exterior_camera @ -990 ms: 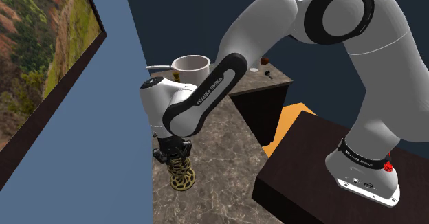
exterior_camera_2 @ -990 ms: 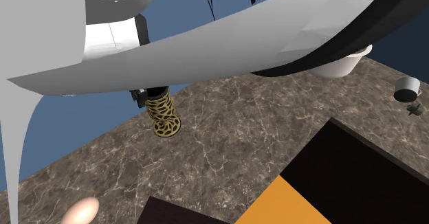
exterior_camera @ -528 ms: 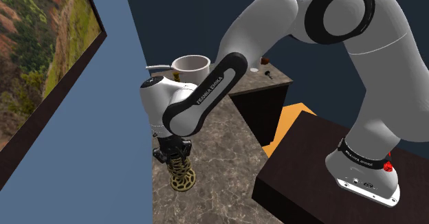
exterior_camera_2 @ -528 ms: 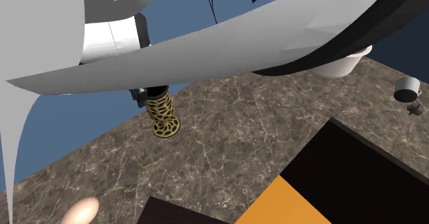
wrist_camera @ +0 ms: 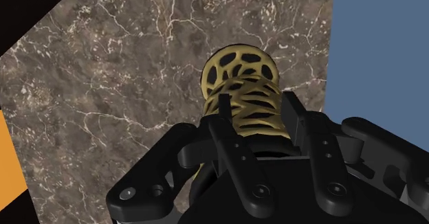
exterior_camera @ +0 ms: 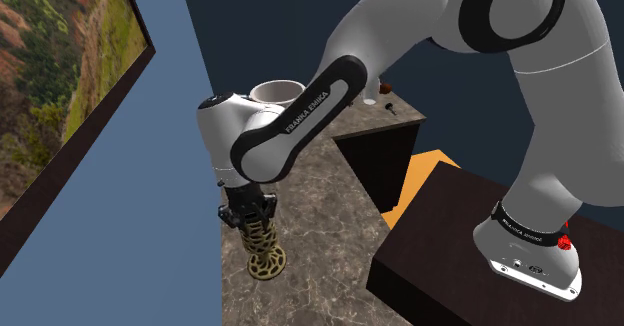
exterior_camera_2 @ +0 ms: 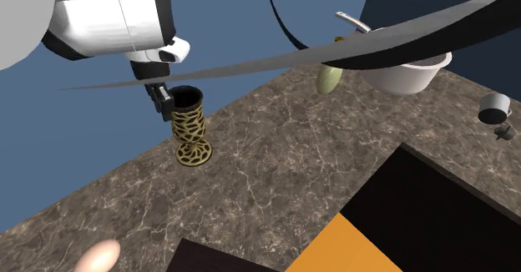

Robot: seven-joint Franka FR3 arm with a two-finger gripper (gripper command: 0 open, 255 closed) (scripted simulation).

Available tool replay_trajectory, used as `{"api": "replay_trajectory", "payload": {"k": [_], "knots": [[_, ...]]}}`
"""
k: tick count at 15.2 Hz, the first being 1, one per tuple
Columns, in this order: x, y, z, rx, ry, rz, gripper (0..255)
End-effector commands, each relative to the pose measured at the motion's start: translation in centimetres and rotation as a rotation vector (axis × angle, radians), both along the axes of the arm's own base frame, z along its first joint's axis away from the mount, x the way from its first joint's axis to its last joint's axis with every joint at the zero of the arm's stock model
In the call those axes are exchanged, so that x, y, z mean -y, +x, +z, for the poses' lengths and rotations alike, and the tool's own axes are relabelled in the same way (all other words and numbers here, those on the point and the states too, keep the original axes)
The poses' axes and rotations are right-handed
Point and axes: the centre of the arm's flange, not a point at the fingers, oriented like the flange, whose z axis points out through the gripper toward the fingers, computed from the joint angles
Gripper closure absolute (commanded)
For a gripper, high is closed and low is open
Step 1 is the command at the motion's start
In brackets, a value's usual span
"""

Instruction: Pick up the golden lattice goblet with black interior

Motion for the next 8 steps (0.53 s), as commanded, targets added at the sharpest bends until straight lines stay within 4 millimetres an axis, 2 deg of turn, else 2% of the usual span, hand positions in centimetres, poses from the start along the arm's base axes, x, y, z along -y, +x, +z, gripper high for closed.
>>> {"api": "replay_trajectory", "payload": {"k": [1, 6, 8], "knots": [[0.0, 0.0, 1.2, 0.002, 0.001, 0.0, 255], [0.0, 0.0, 3.8, 0.002, 0.001, 0.0, 255], [0.0, 0.0, 3.9, 0.002, 0.001, 0.0, 255]]}}
